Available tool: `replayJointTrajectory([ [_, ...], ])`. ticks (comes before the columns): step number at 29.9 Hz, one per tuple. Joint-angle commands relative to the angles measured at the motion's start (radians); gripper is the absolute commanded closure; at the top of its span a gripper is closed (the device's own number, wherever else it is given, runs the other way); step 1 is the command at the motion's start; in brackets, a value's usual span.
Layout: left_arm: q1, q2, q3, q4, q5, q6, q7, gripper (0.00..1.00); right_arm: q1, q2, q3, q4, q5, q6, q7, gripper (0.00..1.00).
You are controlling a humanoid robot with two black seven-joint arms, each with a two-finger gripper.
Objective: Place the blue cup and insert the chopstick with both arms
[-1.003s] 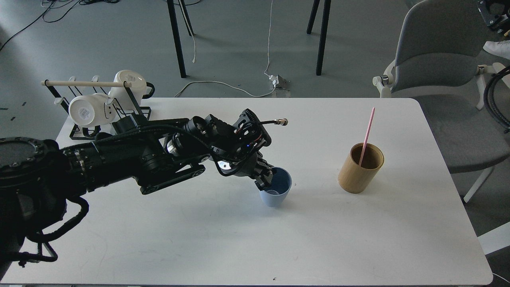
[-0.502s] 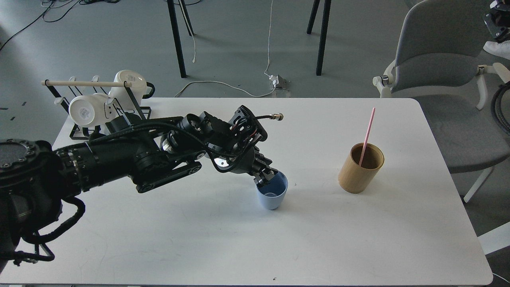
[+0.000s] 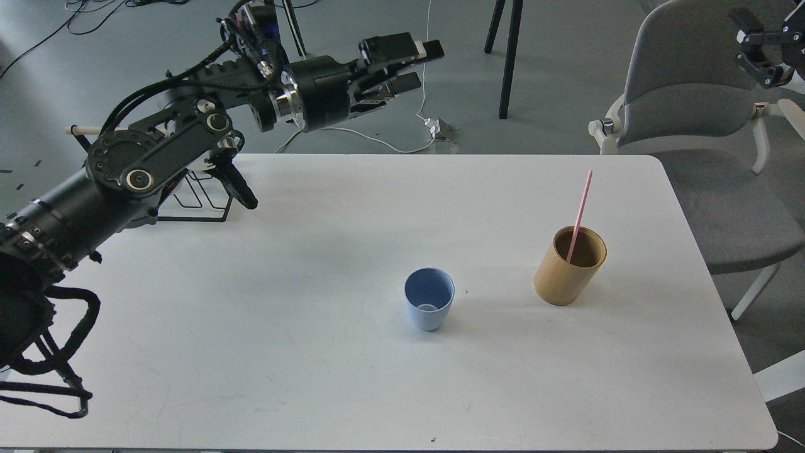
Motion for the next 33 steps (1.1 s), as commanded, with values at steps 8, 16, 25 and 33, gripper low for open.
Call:
replayJointTrajectory([
  [8, 0.046, -0.011, -0.065, 0.446, -0.803, 0.000, -0.010, 0.00, 0.007, -0.039, -0.060, 0.165, -0.465, -0.042, -0.054, 0.00],
  [16, 0.080, 0.006, -0.066, 0.511, -1.110, 0.000, -0.004, 0.00, 0.001, -0.024, -0.210, 0.269, -0.900, -0.103, -0.057, 0.01],
  [25, 0.113, 0.000, -0.066, 0.510, -1.135, 0.000, -0.009, 0.00, -0.001, 0.103, -0.474, 0.148, -1.240, -0.286, -0.060, 0.09],
  [33, 0.113, 0.002, -0.066, 0.511, -1.136, 0.000, -0.009, 0.00, -0.022, 0.177, -0.510, 0.048, -1.252, -0.295, -0.099, 0.38],
])
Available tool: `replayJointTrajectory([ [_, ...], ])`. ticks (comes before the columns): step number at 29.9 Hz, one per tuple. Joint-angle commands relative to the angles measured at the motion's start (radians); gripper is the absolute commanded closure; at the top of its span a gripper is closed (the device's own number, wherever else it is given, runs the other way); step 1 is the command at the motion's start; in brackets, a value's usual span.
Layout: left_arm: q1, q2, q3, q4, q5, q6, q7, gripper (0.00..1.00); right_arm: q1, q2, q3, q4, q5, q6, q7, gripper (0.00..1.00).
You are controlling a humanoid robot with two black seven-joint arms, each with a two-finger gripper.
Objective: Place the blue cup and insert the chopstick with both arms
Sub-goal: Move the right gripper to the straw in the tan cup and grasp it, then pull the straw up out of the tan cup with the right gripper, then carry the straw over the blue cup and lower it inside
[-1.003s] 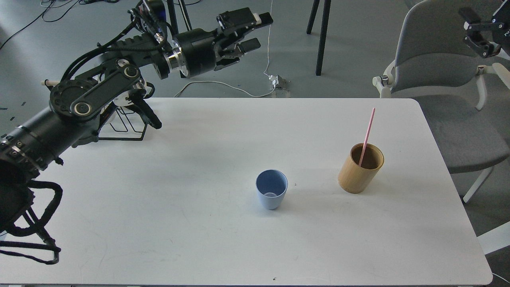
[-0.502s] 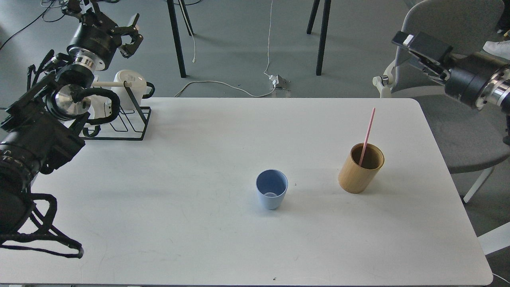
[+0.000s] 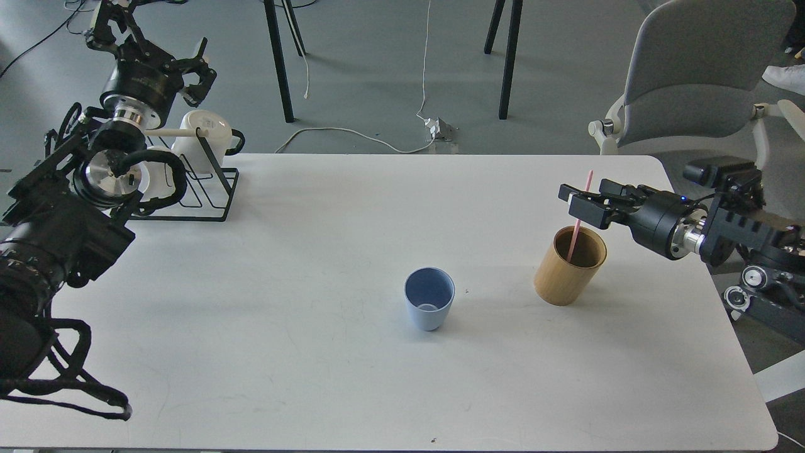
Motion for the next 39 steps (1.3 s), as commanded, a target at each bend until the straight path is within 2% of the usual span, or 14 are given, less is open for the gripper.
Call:
replayJointTrajectory([
  [1, 0.000, 0.002, 0.000, 0.000, -0.001, 0.000, 0.000, 0.00, -0.017, 0.040, -0.008, -0.039, -0.006, 0.005, -0.006, 0.41],
  [5, 0.000, 0.005, 0.001, 0.002, -0.001, 0.000, 0.000, 0.00, -0.005, 0.102, -0.056, -0.087, -0.029, 0.005, -0.006, 0.50],
  [8, 0.000, 0.007, 0.002, 0.003, -0.001, 0.000, 0.000, 0.00, -0.002, 0.105, -0.065, -0.088, -0.029, 0.005, -0.018, 0.72],
  [12, 0.000, 0.013, 0.002, 0.005, -0.002, 0.000, 0.000, 0.00, -0.002, 0.105, -0.066, -0.088, -0.029, 0.011, -0.063, 0.91],
  [15, 0.000, 0.014, 0.002, 0.017, -0.002, 0.000, -0.002, 0.00, 0.005, 0.105, -0.065, -0.085, -0.030, 0.011, -0.063, 0.96],
  [21, -0.001, 0.017, 0.000, 0.017, -0.002, 0.000, -0.002, 0.00, 0.044, 0.070, -0.063, -0.056, -0.026, 0.011, -0.061, 0.97],
  [25, -0.004, 0.030, 0.000, 0.017, -0.002, 0.000, -0.002, 0.00, 0.097, -0.024, -0.063, 0.028, -0.021, 0.019, -0.064, 0.97],
  [31, -0.004, 0.045, 0.000, 0.017, -0.002, 0.000, 0.000, 0.00, 0.245, -0.136, -0.022, 0.090, 0.003, 0.112, -0.064, 0.97],
  [35, -0.004, 0.045, 0.000, 0.017, -0.002, 0.000, 0.000, 0.00, 0.304, -0.115, 0.053, 0.087, 0.112, 0.129, -0.064, 0.97],
  [39, -0.006, 0.043, 0.000, 0.017, -0.002, 0.000, 0.002, 0.00, 0.331, 0.018, 0.061, 0.090, 0.148, 0.131, -0.071, 0.97],
])
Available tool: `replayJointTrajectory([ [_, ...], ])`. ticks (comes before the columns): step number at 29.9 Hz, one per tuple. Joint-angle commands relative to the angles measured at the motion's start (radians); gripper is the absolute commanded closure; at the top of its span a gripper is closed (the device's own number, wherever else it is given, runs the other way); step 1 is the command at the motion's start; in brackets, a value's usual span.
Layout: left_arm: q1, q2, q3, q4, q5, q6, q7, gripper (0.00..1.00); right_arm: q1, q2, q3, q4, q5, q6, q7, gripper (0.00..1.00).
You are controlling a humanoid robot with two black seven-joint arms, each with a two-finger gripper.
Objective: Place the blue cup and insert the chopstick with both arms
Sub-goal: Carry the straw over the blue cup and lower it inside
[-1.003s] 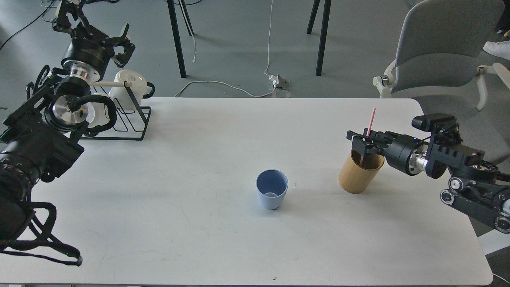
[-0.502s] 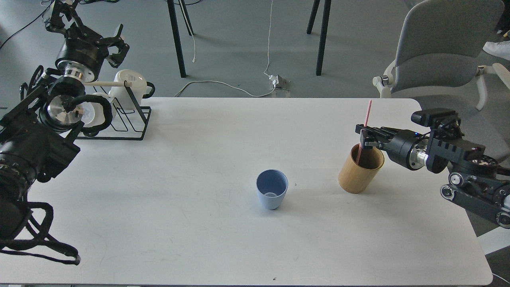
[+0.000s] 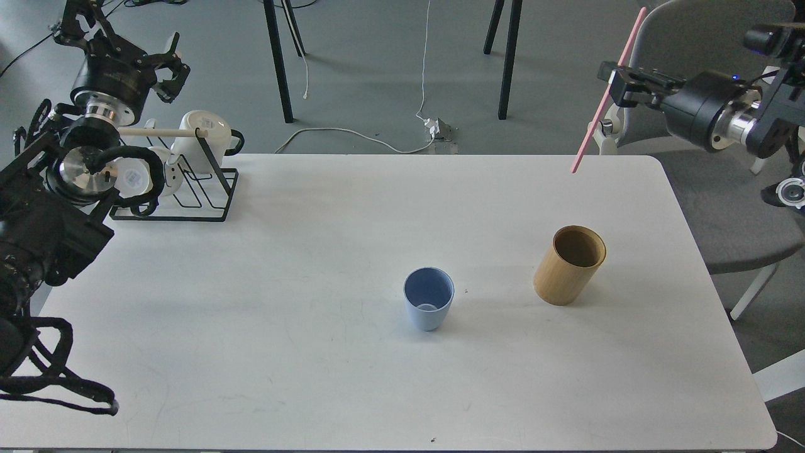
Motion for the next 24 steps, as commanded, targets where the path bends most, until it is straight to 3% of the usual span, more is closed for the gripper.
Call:
replayJointTrajectory([
  [1, -0.003, -0.003, 0.000, 0.000, 0.000, 0.000, 0.002, 0.00, 0.018, 0.126, 0.002, 0.002, 0.018, 0.002, -0.003, 0.97],
  [11, -0.009, -0.004, 0.002, 0.000, 0.000, 0.000, 0.003, 0.00, -0.050, 0.408, -0.120, -0.044, -0.002, -0.001, 0.007, 0.98],
  [24, 0.004, 0.000, 0.005, 0.000, 0.002, 0.000, 0.002, 0.00, -0.168, 0.445, -0.130, -0.072, -0.017, -0.004, 0.015, 0.95],
])
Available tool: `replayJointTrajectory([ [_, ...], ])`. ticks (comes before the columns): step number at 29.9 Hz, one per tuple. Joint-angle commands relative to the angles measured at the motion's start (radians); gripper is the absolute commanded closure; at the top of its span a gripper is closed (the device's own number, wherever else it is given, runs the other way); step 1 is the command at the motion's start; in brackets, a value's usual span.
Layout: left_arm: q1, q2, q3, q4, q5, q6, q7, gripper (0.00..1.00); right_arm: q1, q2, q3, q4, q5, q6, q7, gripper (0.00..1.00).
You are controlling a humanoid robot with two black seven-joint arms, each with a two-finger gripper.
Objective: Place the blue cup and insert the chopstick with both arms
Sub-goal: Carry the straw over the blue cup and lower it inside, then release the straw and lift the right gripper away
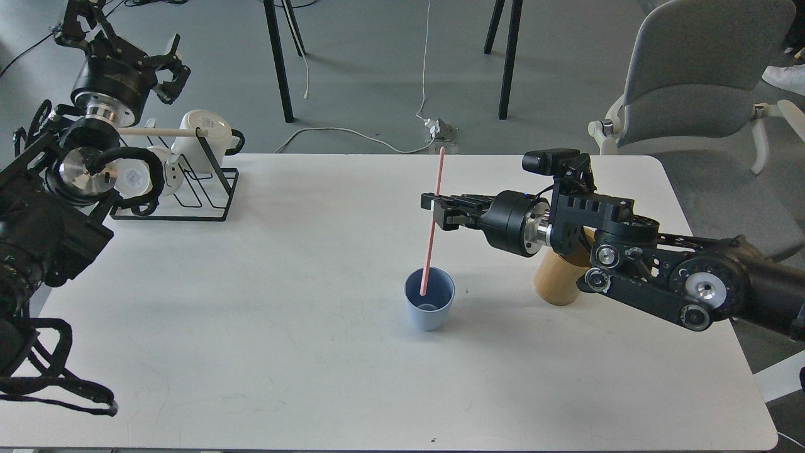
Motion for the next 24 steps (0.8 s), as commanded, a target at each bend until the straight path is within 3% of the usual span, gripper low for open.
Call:
replayJointTrajectory([
  [1, 0.001, -0.002, 0.000, 0.000, 0.002, 0.000, 0.000, 0.00, -0.024, 0.007, 0.000, 0.000, 0.000, -0.003, 0.001, 0.94],
  [9, 0.000, -0.005, 0.002, 0.000, 0.002, 0.000, 0.002, 0.00, -0.045, 0.010, 0.000, -0.015, -0.002, -0.003, 0.001, 0.89],
  [13, 0.000, -0.006, 0.002, 0.000, 0.003, 0.000, 0.002, 0.00, -0.050, 0.010, 0.000, -0.014, -0.017, -0.004, 0.001, 0.80],
  [17, -0.002, -0.006, 0.002, 0.000, 0.003, 0.000, 0.002, 0.00, -0.052, 0.008, 0.001, -0.014, -0.015, -0.003, -0.001, 0.53],
  [24, -0.005, -0.003, 0.002, 0.000, 0.002, 0.000, 0.003, 0.00, -0.042, -0.002, 0.055, -0.012, 0.000, -0.010, 0.001, 0.25],
])
